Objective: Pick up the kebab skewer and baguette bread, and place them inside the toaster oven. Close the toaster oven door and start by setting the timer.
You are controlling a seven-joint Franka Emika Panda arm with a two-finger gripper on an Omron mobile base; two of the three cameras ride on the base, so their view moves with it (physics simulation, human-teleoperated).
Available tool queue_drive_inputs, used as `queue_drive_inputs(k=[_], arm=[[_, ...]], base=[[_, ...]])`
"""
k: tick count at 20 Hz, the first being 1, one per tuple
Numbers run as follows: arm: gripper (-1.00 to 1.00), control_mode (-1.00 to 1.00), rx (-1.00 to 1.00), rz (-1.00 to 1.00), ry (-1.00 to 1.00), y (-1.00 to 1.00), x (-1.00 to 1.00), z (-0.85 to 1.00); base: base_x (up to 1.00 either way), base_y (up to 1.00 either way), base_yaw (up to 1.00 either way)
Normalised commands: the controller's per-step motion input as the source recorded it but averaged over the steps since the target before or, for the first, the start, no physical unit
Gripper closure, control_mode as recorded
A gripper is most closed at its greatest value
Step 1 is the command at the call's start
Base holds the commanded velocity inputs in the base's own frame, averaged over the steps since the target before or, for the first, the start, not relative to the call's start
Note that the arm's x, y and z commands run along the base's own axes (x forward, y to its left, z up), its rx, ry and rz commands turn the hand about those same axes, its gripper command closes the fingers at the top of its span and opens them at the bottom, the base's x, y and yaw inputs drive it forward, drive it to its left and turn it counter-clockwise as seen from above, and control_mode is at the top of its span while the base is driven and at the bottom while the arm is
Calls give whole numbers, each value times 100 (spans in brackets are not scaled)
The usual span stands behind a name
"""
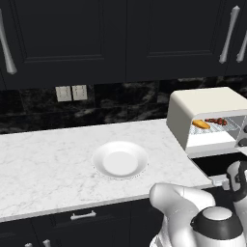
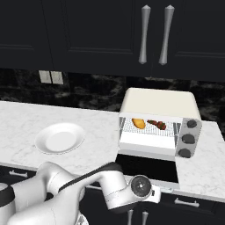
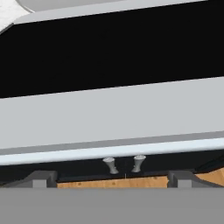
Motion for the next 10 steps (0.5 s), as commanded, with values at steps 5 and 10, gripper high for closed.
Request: queue_drive_inputs(k=[5, 10], arm=[[-100, -100, 0, 0, 0, 0, 28, 0], [-100, -100, 1, 0, -2, 1, 9, 0]], base=[[0, 0, 0], [0, 0, 0]])
